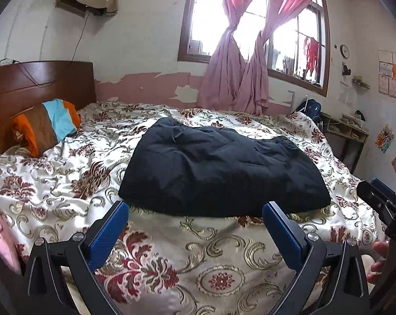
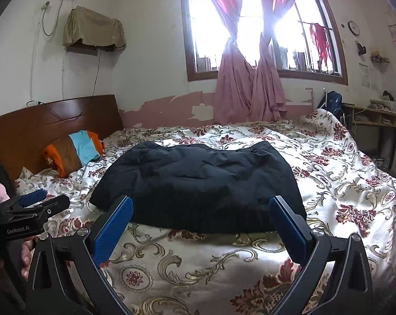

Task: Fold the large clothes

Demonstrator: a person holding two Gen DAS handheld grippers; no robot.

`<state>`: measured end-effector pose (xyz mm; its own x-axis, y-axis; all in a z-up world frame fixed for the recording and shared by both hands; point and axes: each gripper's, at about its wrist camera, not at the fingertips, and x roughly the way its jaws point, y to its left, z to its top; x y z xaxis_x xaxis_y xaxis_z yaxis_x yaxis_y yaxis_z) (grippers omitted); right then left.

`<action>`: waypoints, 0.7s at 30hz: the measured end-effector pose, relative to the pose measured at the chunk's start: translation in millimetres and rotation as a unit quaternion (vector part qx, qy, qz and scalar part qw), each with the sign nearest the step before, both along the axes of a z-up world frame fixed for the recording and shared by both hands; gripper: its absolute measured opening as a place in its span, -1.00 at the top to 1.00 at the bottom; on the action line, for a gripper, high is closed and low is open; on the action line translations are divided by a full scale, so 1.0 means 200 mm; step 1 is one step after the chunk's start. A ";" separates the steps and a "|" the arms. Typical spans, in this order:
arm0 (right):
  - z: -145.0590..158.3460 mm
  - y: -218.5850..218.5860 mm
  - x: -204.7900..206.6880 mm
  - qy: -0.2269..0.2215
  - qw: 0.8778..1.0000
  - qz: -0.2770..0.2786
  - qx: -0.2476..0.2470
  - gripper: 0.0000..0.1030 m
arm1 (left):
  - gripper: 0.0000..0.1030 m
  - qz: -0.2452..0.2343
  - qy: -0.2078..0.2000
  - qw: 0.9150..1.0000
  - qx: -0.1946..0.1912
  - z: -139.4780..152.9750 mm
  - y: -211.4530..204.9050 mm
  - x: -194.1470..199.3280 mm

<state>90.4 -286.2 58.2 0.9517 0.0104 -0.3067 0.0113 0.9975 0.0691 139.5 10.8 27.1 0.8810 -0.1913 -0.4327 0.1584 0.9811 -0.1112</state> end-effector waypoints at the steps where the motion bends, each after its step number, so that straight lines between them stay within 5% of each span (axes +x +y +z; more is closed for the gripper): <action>1: 0.00 0.00 -0.01 0.000 1.000 -0.001 0.001 -0.97 | -1.00 0.002 0.000 1.000 0.000 -0.01 0.00 -0.01; 21: -0.12 -0.02 -0.08 0.047 0.999 0.000 0.003 -0.97 | -1.00 0.021 0.004 1.000 0.012 -0.07 0.03 -0.16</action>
